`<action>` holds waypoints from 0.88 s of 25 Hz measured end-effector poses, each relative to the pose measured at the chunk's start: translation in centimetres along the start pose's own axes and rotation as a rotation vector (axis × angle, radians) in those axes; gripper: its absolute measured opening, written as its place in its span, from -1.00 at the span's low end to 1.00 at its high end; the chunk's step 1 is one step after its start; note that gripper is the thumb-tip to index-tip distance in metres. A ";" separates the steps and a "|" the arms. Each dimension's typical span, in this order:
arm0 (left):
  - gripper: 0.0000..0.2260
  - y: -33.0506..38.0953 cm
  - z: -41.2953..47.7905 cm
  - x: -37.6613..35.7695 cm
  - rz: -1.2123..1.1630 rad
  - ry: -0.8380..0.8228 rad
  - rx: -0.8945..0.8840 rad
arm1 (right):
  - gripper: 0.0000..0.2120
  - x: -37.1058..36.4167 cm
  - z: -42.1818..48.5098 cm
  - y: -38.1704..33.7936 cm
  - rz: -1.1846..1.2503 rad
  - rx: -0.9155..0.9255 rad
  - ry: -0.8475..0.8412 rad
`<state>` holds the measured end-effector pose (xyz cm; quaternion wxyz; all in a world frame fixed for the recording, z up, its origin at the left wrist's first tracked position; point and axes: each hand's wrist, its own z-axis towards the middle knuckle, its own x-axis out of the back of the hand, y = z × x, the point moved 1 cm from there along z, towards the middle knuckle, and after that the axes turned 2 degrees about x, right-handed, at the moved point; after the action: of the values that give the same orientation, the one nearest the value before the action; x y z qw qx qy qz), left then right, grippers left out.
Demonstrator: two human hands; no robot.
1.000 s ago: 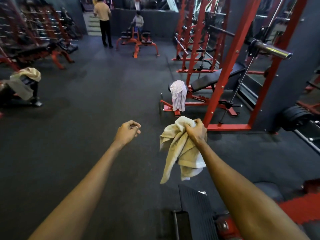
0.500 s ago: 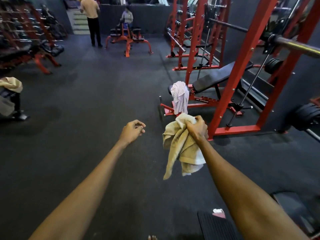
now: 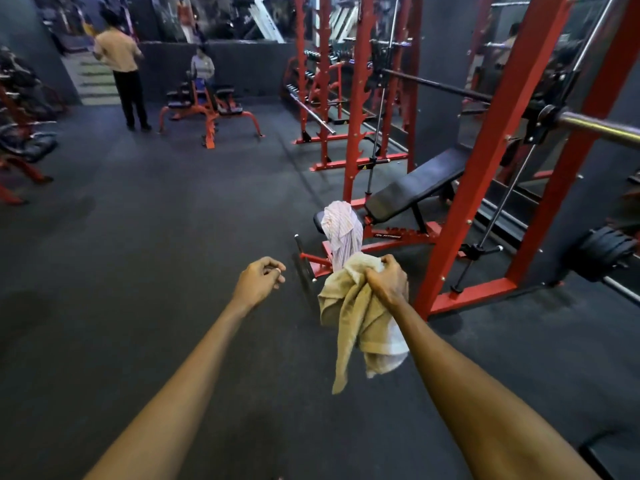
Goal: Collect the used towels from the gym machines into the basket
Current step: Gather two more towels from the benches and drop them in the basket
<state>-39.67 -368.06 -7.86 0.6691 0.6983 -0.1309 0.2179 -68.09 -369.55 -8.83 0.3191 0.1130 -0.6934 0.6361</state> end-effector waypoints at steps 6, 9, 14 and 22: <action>-0.79 -1.9 15.1 1.4 0.003 -0.097 -0.017 | -0.74 -6.0 10.4 -3.5 -0.012 -0.068 0.051; -0.78 -2.4 22.0 0.8 0.010 -0.138 -0.012 | -0.71 -8.4 15.8 -4.9 -0.024 -0.089 0.066; -0.80 -2.7 33.1 -2.6 0.051 -0.222 -0.004 | -0.75 -11.6 25.3 -4.6 -0.020 -0.143 0.072; -0.79 -2.3 51.1 -10.5 0.111 -0.317 0.045 | -0.66 -13.6 44.3 -3.7 0.033 -0.254 0.129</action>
<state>-41.12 -419.69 -15.39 0.6113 0.7304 -0.2684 0.1443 -68.71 -415.80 -13.20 0.3642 0.0189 -0.7481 0.5543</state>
